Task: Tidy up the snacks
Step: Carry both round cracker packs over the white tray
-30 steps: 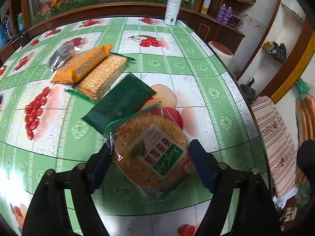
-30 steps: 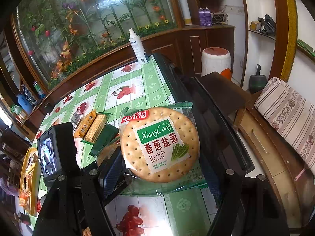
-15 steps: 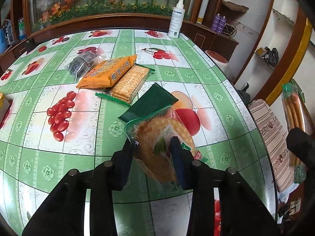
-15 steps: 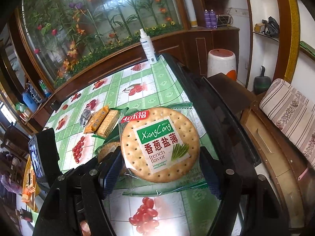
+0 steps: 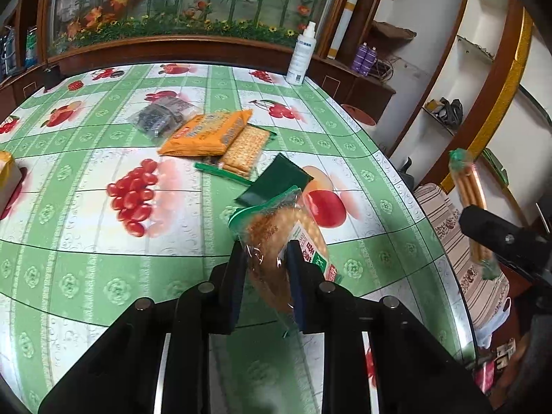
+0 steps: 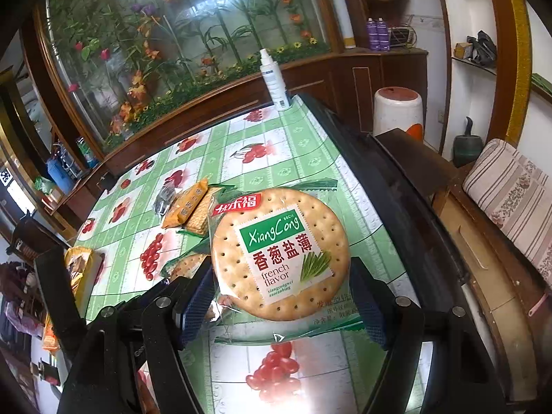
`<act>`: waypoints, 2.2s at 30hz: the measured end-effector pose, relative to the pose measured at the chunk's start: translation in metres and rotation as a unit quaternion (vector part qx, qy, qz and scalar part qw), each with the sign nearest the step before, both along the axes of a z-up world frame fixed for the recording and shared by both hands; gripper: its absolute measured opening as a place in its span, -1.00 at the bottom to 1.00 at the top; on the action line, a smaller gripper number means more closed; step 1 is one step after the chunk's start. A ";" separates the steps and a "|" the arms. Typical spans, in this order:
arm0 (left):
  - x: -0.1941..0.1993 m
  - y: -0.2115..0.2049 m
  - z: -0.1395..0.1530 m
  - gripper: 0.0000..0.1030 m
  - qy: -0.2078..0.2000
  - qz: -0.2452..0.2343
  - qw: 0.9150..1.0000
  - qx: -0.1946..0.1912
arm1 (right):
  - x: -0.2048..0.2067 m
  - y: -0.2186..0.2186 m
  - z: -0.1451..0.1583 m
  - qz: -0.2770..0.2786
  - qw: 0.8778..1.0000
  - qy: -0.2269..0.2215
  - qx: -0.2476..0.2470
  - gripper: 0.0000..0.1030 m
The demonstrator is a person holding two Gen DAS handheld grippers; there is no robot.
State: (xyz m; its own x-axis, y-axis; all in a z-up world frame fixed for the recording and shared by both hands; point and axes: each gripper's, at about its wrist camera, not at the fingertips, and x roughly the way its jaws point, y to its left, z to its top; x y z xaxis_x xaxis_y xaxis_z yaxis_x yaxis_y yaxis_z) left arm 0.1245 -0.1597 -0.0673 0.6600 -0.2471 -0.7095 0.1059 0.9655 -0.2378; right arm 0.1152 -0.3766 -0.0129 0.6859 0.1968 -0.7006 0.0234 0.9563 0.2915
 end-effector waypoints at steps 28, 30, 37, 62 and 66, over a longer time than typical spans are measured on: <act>-0.061 0.144 0.049 -0.74 -0.090 0.103 0.989 0.048 | 0.002 0.149 -0.009 0.138 0.990 -0.012 -0.002 0.48; -0.064 0.154 0.052 -0.74 -0.094 0.111 0.988 0.049 | 0.000 0.163 -0.007 0.152 0.988 -0.015 -0.003 0.48; -0.078 0.193 0.060 -0.74 -0.106 0.149 0.982 0.053 | -0.002 0.213 -0.002 0.197 0.980 -0.022 -0.009 0.47; -0.132 0.322 0.084 -0.74 -0.132 0.276 0.951 0.053 | -0.012 0.380 0.022 0.327 0.943 -0.053 -0.017 0.47; -0.135 0.336 0.084 -0.74 -0.131 0.289 0.947 0.053 | -0.011 0.397 0.022 0.337 0.940 -0.054 -0.017 0.47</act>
